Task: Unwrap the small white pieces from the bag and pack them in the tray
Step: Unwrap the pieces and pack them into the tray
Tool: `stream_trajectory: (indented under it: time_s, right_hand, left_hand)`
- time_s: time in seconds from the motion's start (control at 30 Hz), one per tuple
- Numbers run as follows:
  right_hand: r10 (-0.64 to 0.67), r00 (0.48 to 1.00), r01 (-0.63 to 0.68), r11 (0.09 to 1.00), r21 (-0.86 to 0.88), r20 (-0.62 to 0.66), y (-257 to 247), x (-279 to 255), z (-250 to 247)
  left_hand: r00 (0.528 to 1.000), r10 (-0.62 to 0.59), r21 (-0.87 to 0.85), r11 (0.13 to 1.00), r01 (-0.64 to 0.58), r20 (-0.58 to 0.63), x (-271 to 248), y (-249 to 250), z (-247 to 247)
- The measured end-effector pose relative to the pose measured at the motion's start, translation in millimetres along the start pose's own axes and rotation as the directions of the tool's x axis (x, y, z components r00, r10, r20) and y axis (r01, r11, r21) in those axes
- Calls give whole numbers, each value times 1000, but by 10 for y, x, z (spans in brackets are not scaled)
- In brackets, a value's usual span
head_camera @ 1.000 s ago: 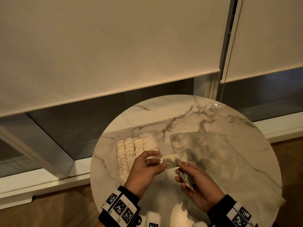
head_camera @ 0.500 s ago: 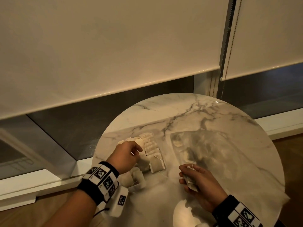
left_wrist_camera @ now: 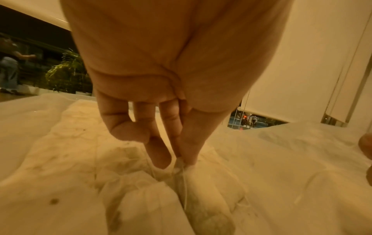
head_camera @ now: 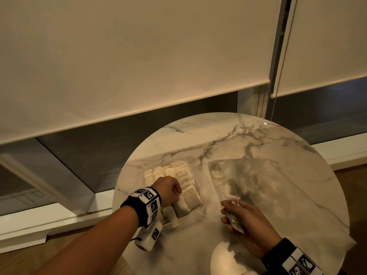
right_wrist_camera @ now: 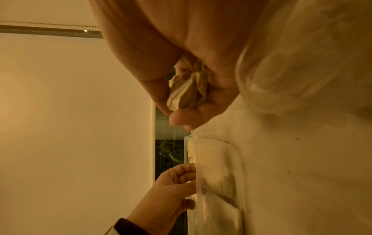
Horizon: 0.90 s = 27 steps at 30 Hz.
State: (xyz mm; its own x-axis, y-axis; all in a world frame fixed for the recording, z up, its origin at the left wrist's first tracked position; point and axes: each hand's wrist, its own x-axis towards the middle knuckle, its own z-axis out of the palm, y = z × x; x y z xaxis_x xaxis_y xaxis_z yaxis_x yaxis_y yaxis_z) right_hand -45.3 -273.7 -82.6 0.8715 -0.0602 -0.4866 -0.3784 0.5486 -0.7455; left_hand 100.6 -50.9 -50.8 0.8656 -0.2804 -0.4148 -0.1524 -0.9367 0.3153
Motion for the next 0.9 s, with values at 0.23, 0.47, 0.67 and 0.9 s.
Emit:
stream_trajectory:
  time_s: [0.23, 0.47, 0.67, 0.9]
  right_hand:
    - [18, 1000, -18, 1000, 10, 6, 12, 15, -7]
    - [15, 1000, -15, 1000, 9, 4, -4, 16, -19]
    - [21, 1000, -21, 1000, 1, -8, -21, 11, -29]
    - [26, 999, -27, 999, 36, 21, -77, -35, -21]
  left_hand:
    - [999, 3, 123, 992, 4, -51, 94, -28, -6]
    - [987, 37, 146, 989, -14, -156, 99, 2, -49]
    - [985, 102, 144, 986, -81, -143, -1, 284, -90]
    - [990, -17, 317, 948, -29, 141, -69, 370, 211]
